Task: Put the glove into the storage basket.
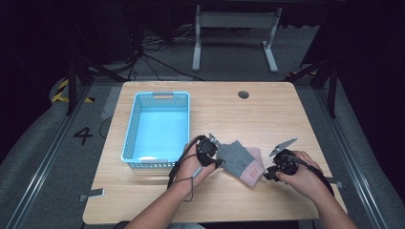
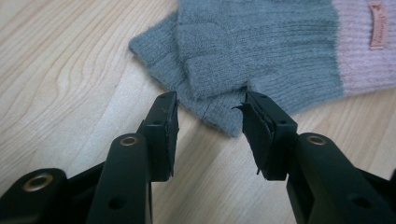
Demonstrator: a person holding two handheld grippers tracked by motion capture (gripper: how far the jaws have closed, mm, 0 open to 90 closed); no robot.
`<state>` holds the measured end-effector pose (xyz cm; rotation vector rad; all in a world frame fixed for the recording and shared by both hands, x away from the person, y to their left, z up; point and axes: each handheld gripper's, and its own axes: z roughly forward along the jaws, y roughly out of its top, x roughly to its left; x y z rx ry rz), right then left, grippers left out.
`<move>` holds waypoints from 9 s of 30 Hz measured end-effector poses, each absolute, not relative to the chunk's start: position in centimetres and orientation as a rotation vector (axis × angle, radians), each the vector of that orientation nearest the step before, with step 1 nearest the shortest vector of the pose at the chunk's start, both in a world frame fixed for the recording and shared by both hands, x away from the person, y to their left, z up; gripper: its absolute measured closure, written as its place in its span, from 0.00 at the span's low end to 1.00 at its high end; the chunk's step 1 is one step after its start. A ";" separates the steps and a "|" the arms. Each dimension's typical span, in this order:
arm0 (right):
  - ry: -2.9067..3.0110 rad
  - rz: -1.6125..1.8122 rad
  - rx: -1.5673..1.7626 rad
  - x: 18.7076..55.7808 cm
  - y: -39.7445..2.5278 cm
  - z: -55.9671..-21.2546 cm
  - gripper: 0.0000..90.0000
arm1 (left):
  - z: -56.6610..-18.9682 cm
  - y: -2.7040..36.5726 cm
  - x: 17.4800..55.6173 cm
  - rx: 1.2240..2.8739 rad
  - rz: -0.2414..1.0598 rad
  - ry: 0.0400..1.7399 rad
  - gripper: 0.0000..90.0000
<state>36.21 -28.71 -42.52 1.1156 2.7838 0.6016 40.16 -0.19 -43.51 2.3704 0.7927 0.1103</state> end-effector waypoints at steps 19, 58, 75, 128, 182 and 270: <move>2.793 0.620 1.097 36.2 -28.1 -43.0 0.78 | -44.5 -1.8 41.0 2.420 0.073 0.824 0.69; 2.704 0.740 1.162 35.8 -28.6 -40.3 0.96 | -41.6 -1.5 38.9 2.393 0.192 0.755 0.98; 2.600 0.850 1.164 37.4 -29.4 -38.5 0.96 | -40.2 -0.8 36.9 2.364 0.188 0.737 0.98; 2.476 0.877 1.303 41.3 -30.9 -41.8 0.86 | -42.1 -1.3 37.9 2.416 0.153 0.775 0.81; 2.352 0.907 1.458 39.0 -36.7 -39.6 0.67 | -42.1 -5.3 41.1 2.356 0.102 0.709 0.27; 2.422 0.970 1.333 41.3 -34.4 -39.8 0.63 | -34.2 1.3 40.3 2.282 0.164 0.714 0.75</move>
